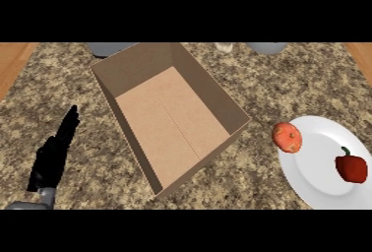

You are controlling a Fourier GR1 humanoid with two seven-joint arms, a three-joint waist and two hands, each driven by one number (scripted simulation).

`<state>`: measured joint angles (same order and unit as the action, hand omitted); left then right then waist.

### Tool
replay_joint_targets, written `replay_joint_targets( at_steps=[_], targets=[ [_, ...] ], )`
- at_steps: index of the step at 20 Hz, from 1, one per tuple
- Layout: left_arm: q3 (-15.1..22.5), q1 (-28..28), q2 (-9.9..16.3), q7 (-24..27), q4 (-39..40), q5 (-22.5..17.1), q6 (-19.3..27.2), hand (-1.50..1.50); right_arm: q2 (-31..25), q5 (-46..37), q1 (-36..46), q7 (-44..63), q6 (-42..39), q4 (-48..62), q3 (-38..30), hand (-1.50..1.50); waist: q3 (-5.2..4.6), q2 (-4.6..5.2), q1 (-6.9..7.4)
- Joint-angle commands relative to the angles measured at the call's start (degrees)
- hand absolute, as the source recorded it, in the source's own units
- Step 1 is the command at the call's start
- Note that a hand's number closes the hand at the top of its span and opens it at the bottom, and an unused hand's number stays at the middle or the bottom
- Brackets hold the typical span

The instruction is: Pick the bell pepper from the plate and place it in the cardboard box

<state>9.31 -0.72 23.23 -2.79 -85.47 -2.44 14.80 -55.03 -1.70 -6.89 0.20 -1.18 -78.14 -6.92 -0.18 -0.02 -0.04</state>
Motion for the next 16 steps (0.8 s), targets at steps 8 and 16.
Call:
replay_joint_targets(
  at_steps=[8, 16],
  targets=[
    [1.5, 0.7, -3.5, -3.2, -2.8, 3.4, 1.4, 0.0, 1.1, -4.2, 1.9, 24.9, -10.5, -13.8, 9.4, -1.5, 0.15, -0.04, 0.09],
    [-2.9, 2.9, -2.7, -0.8, -2.6, 2.7, -4.4, 0.0, 8.4, -13.6, 2.5, 27.3, -11.0, -10.8, 9.2, -1.5, 0.18, -0.01, 0.09]
  ],
)
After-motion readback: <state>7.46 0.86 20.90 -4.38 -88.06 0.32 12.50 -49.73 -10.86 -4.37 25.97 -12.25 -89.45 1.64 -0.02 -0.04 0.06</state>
